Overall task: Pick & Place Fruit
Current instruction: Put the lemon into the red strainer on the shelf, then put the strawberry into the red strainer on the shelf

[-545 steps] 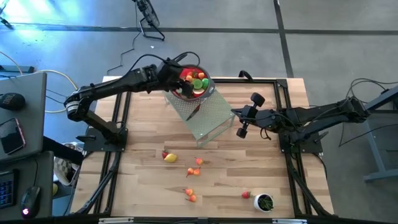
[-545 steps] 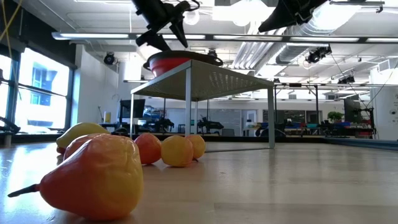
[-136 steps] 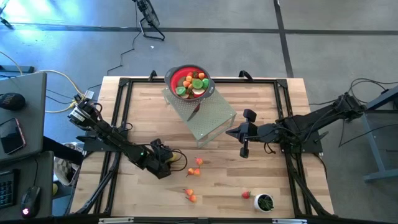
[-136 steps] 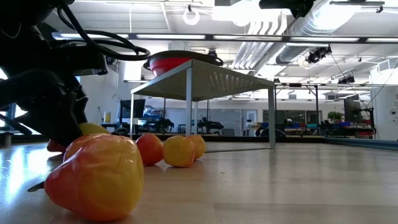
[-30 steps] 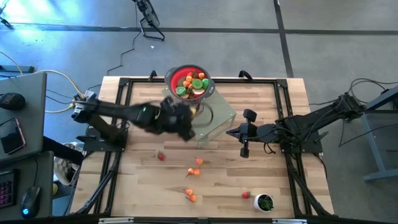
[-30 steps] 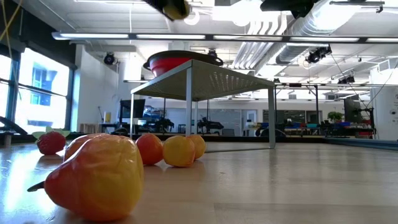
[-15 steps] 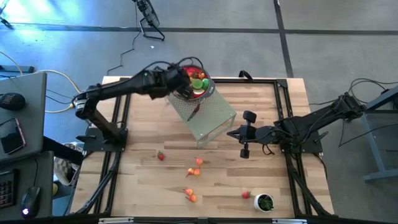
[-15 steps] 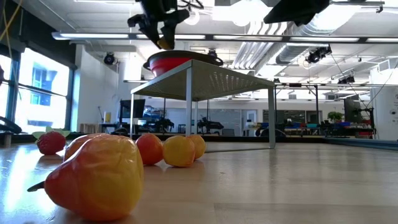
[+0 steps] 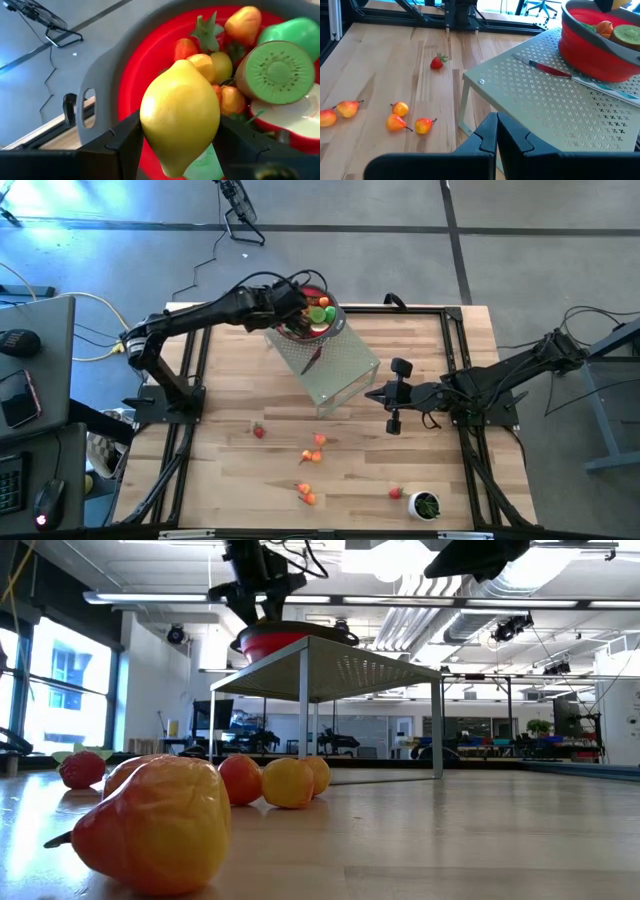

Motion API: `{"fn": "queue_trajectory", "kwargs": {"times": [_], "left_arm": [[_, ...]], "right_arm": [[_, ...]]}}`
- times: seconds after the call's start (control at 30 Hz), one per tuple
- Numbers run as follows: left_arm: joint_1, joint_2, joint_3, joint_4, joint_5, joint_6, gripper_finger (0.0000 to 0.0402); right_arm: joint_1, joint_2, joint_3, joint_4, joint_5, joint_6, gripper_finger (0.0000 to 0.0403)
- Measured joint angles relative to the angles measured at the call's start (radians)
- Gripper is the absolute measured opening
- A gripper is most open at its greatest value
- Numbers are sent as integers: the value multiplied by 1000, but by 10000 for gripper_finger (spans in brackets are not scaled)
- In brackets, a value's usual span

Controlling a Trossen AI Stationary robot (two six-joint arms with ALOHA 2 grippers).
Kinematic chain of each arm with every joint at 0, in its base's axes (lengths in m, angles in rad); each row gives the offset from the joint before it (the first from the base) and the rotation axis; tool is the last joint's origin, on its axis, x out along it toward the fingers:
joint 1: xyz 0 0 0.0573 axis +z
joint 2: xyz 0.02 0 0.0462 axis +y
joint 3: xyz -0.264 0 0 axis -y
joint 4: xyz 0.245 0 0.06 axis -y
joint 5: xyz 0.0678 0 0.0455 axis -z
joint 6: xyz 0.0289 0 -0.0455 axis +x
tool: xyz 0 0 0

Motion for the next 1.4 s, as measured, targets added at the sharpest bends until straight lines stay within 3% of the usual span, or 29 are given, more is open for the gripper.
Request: {"fn": "queue_trajectory", "kwargs": {"times": [0.5, 0.77, 0.93, 1.1, 1.4], "left_arm": [[1, 17, 0, 3, 1, 17, 204], [1, 17, 0, 3, 0, 41, 260], [1, 14, 0, 8, -1, 35, 269], [-1, 4, 0, 6, -1, 70, 247], [0, -1, 0, 10, -1, 118, 156]], "right_arm": [[0, 0, 0, -2, 0, 0, 2], [0, 0, 0, -2, 0, 0, 2], [0, 0, 0, -2, 0, 0, 2], [0, 0, 0, -2, 0, 0, 2], [0, 0, 0, -4, 0, 0, 3]]}}
